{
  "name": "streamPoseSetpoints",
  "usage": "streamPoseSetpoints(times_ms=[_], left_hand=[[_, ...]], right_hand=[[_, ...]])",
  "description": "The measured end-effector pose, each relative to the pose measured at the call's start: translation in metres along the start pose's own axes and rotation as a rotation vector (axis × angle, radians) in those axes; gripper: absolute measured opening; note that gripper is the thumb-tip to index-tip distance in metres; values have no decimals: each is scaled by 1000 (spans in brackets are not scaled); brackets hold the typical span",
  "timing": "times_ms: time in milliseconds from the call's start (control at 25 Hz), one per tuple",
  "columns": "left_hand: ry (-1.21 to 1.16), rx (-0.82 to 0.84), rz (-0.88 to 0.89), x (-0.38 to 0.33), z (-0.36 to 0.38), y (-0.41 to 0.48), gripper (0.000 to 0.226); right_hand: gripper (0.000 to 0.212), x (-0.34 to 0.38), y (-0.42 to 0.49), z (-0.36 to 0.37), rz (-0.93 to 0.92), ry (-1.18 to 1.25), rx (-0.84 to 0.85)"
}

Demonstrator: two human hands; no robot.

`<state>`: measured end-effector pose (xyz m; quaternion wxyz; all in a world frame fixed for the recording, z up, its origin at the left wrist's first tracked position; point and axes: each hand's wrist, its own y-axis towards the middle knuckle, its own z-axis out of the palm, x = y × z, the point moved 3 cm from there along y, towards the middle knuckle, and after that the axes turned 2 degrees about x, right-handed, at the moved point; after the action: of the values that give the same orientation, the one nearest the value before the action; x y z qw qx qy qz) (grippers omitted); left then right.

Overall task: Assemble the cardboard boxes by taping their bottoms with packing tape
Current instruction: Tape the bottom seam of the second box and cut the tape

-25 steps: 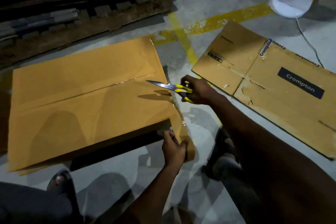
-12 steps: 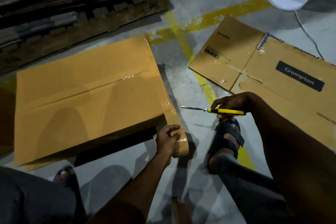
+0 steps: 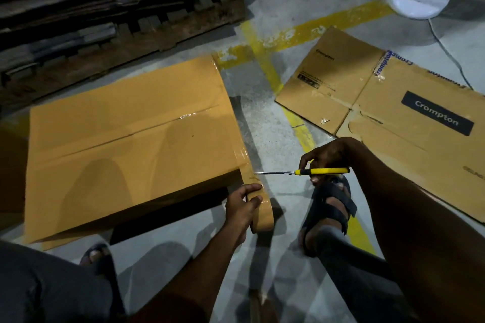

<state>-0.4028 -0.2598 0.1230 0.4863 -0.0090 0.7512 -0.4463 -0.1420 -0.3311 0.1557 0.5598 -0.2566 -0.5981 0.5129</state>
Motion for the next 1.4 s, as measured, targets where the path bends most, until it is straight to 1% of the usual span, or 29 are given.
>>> streamPoseSetpoints(times_ms=[80, 120, 240, 320, 640, 880, 1040, 1240, 1400], left_hand=[[-15, 14, 9, 0, -1, -1, 30], [-33, 23, 11, -1, -1, -2, 28], [-82, 50, -7, -2, 1, -3, 23], [-91, 57, -31, -3, 1, -4, 23], [-115, 74, -68, -6, 1, -5, 25], [-117, 76, -75, -4, 2, -5, 27], [-131, 61, -85, -2, 3, -4, 25], [-146, 65, -81, -2, 3, -8, 25], [-102, 56, -64, -3, 2, -6, 25]], right_hand=[[59, -1, -2, -1, 28, -9, -43], [51, -2, -4, -1, 38, -7, -57], [37, -4, -3, 0, 39, -2, -65], [32, -3, 1, 0, 41, -7, -56], [27, 1, 18, -4, 54, -23, -51], [38, 7, 31, -5, 63, -80, -45], [36, 12, 35, -4, 54, -126, -89], [41, 13, 32, -5, 58, -212, -141], [35, 12, 32, -7, 77, -260, -172]])
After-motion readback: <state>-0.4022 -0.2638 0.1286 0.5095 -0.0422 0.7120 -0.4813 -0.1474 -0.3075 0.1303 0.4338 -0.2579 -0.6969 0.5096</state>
